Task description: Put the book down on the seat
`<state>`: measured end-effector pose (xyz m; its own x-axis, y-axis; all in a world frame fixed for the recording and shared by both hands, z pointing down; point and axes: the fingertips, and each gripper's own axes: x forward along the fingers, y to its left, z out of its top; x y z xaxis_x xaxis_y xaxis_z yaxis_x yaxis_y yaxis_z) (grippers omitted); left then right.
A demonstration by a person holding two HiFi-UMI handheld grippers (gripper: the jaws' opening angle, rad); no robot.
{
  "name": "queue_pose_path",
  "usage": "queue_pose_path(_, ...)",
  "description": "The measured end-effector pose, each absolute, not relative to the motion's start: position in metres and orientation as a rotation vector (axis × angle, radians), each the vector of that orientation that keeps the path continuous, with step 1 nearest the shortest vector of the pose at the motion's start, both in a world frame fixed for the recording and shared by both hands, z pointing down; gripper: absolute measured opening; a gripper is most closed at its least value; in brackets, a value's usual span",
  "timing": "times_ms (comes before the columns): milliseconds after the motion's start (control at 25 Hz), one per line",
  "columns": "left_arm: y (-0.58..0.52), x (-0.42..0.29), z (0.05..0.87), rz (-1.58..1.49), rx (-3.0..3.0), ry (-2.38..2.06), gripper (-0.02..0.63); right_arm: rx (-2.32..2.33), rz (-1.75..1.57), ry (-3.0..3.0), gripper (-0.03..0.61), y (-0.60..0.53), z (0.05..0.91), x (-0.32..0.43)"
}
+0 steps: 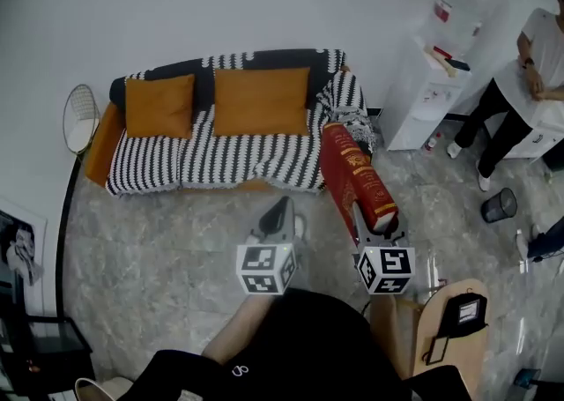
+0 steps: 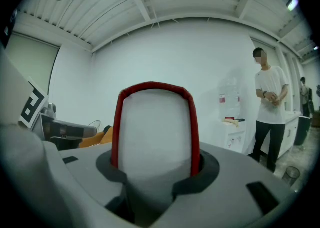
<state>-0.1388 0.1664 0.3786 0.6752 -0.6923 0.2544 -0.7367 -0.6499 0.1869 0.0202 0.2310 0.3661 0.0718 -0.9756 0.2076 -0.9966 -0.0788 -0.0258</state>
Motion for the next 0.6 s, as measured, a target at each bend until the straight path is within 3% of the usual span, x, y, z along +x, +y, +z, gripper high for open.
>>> queue_pose_path(600,-0.078,-0.041,0.383,0.377,2.624,-1.049,0.012,2.293,0.396,-1.965,0.225,-0.005,0.376,0.113)
